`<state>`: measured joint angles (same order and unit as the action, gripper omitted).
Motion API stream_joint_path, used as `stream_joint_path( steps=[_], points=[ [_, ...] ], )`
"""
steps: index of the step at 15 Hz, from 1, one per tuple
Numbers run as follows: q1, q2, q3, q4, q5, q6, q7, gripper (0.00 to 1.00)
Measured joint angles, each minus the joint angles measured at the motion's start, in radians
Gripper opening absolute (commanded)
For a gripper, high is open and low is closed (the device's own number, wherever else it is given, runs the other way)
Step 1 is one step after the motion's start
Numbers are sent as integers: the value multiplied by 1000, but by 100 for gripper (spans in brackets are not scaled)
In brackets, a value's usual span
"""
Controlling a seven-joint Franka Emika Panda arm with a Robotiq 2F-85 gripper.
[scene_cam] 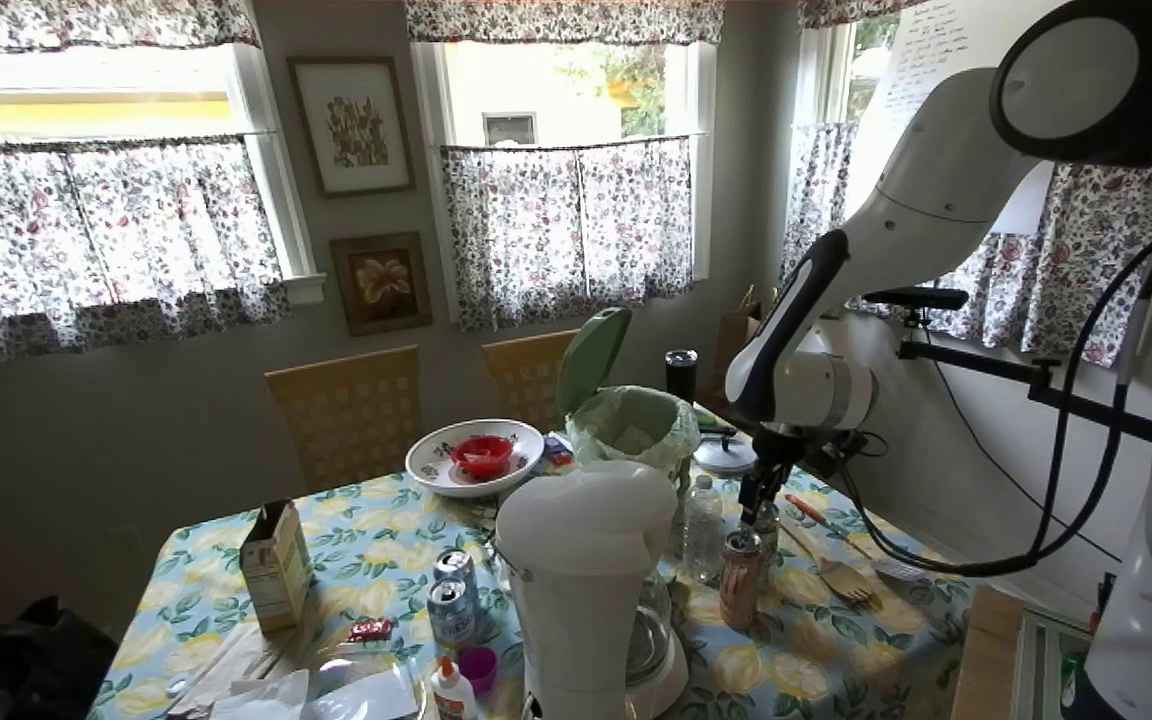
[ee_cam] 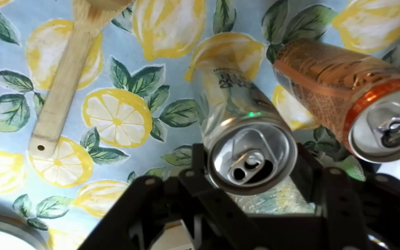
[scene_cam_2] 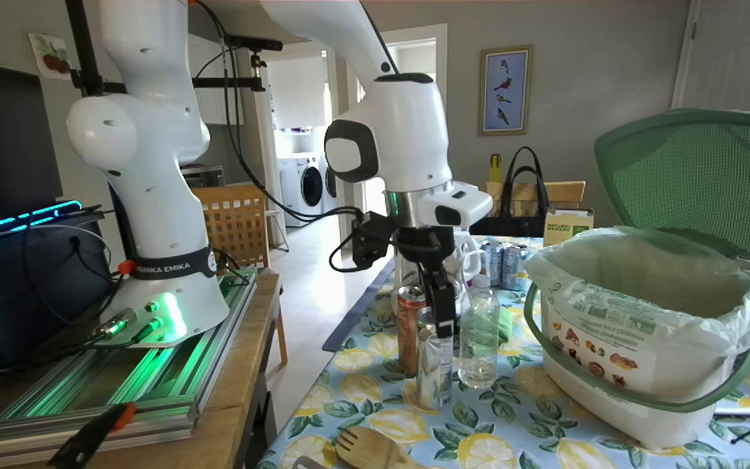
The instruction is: Put the plastic bottle on top of the cans
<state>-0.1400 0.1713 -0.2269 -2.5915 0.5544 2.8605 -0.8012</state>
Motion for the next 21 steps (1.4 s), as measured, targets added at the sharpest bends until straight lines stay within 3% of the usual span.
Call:
stream_joint_path(
  steps=[21],
  points=[
    [10, -1, 4, 0, 0, -9, 15, 37]
  ],
)
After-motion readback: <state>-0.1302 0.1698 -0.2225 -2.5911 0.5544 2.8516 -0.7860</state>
